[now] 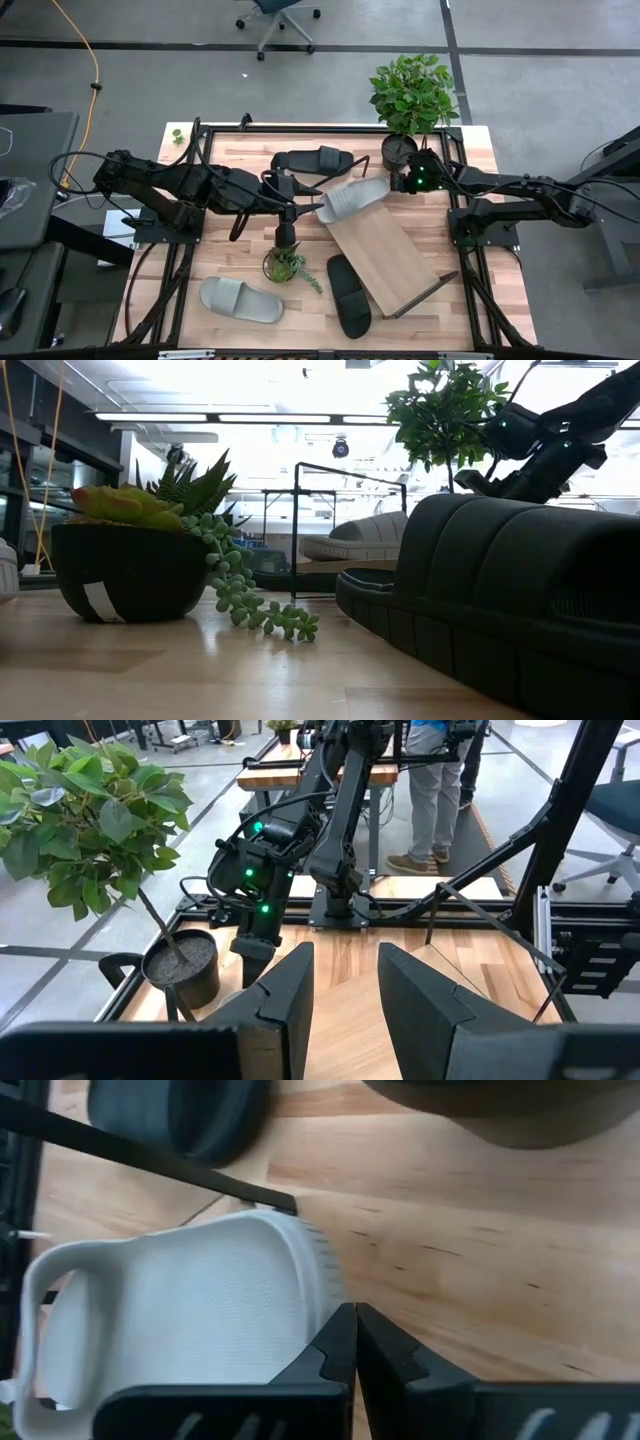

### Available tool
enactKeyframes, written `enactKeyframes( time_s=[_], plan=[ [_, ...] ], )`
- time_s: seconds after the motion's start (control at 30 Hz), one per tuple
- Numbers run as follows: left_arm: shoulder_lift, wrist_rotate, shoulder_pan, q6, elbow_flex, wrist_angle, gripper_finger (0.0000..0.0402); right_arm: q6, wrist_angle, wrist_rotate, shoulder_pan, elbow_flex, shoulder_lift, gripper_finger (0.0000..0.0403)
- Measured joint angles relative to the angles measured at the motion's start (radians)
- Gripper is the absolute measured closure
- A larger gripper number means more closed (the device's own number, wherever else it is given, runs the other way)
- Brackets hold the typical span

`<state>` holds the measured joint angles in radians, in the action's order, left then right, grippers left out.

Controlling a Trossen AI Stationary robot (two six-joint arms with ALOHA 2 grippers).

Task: Pick and place slides into the shelf
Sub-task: Put the top gray slide on the shelf, then put the gray slide on the shelf

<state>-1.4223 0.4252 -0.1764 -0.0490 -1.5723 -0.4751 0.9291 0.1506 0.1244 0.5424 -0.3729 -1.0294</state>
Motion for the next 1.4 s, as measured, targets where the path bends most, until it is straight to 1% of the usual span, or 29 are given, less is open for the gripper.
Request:
enactKeyframes(
  time_s=[0.2, 0.67, 0.97, 1.1, 1.17, 1.27, 1.33, 1.4],
  plan=[
    [0.000, 0.000, 0.000, 0.000, 0.000, -0.011, 0.0300, -0.022, -0.067, 0.026, 0.000, 0.000, 0.000, 0.0401],
    [0.000, 0.000, 0.000, 0.013, 0.000, -0.024, 0.0300, -0.044, -0.066, 0.048, 0.000, 0.000, 0.000, 0.0401],
    [0.000, -0.026, 0.000, 0.019, 0.000, -0.025, 0.0300, -0.013, -0.052, -0.037, 0.000, 0.000, 0.004, 0.0401],
    [0.011, -0.026, 0.000, 0.027, 0.000, -0.051, 0.0300, -0.013, -0.052, -0.044, 0.000, 0.000, 0.038, 0.0401],
    [0.025, -0.024, 0.000, 0.032, 0.000, -0.066, 0.0300, -0.014, -0.050, -0.011, 0.000, 0.000, 0.071, 0.0401],
    [0.057, 0.001, 0.006, 0.048, 0.000, -0.108, 0.0300, -0.014, -0.050, 0.065, 0.000, 0.000, 0.138, 0.0401],
    [0.087, 0.012, 0.020, 0.049, 0.000, -0.153, 0.0300, -0.022, -0.057, 0.138, 0.000, 0.000, 0.189, 0.0401],
    [0.118, 0.015, 0.036, 0.049, 0.000, -0.183, 0.0300, -0.030, -0.070, 0.247, 0.000, 0.000, 0.233, 0.0401]
  ],
)
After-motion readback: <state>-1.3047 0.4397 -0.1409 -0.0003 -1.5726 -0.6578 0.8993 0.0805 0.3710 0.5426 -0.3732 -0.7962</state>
